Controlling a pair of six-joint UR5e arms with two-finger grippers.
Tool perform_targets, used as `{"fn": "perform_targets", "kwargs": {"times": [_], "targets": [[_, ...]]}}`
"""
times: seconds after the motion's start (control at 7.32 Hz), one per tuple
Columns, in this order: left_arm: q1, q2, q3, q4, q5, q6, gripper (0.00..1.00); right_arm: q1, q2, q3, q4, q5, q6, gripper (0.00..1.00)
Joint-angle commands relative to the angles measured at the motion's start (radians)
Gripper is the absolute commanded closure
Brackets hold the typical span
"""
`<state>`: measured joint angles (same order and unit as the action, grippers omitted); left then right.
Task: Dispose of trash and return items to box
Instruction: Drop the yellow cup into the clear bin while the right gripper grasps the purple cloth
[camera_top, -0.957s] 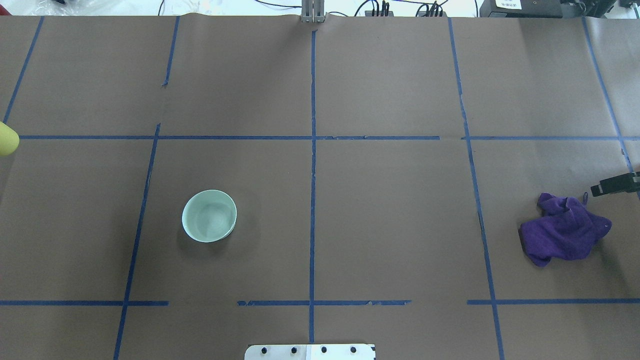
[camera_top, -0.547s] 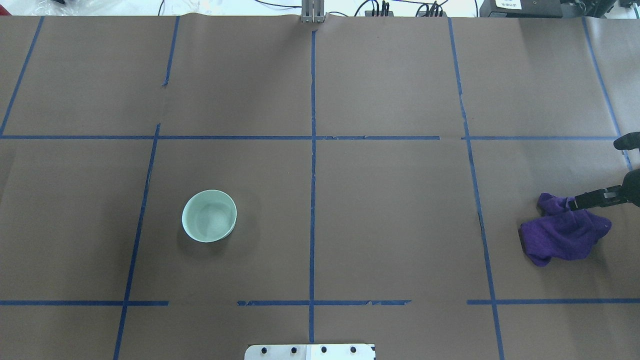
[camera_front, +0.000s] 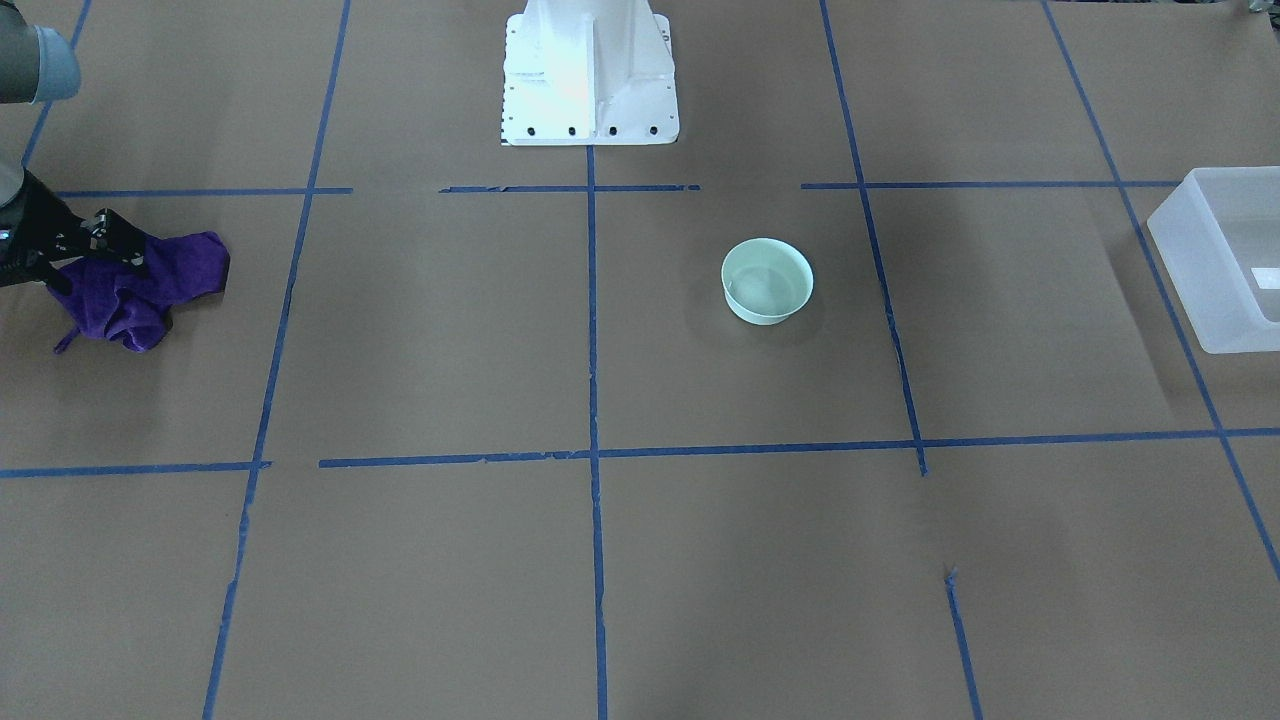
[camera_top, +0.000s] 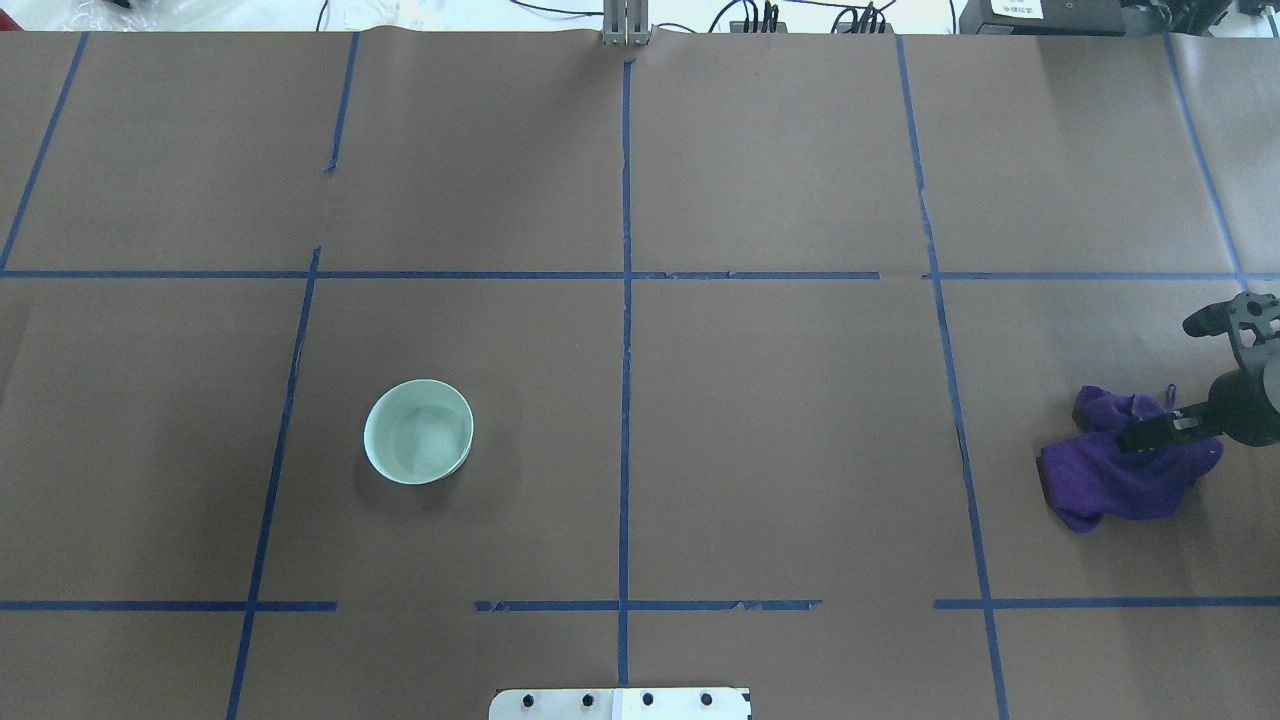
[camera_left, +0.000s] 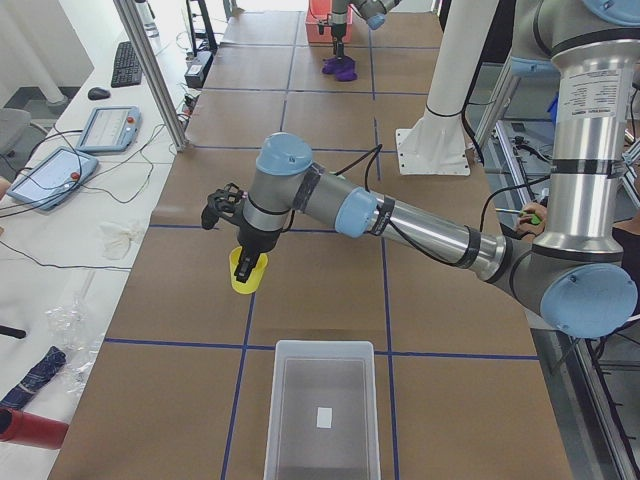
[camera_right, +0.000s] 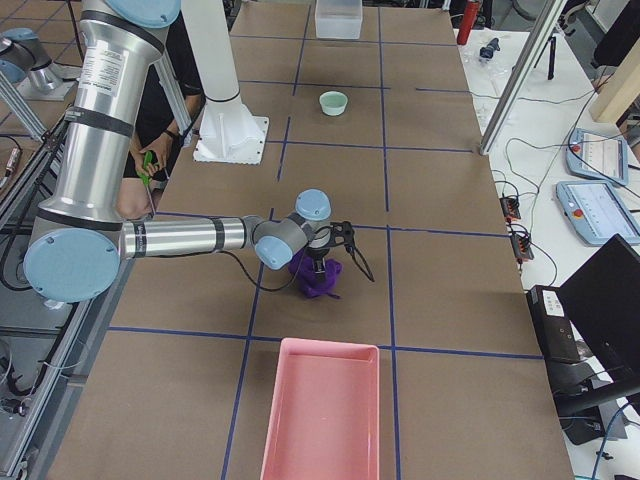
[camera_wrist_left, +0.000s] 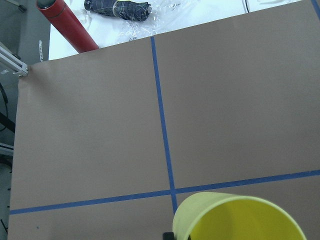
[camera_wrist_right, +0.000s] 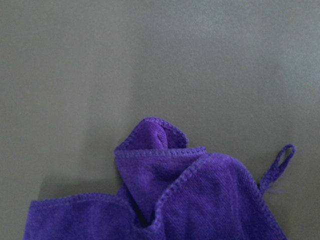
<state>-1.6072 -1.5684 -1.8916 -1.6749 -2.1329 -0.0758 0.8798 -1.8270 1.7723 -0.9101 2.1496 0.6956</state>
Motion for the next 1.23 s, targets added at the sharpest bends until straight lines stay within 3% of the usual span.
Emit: {"fn": "perform_targets", "kwargs": {"times": [0.0,0.14,0.27,0.68,1.09], "targets": [[-0.074,-0.010,0.069,-0.003,0.005,0.109,1.00,-0.013,0.000,-0.016,-0.012,-0.004,0.001,0.33],[-0.080,-0.010,0.089,-0.006,0.034,0.149,1.00,-0.013,-0.002,-0.017,-0.015,-0.004,-0.001,0.83],[-0.086,-0.010,0.113,-0.011,0.041,0.169,1.00,-0.012,-0.006,-0.016,-0.013,-0.002,-0.001,1.00],[-0.092,0.024,0.267,-0.150,0.041,0.175,1.00,0.002,-0.030,0.034,-0.013,0.013,-0.002,1.00],[-0.092,0.103,0.283,-0.158,0.027,0.163,1.00,0.137,-0.052,0.105,-0.018,0.094,-0.002,1.00]]}}
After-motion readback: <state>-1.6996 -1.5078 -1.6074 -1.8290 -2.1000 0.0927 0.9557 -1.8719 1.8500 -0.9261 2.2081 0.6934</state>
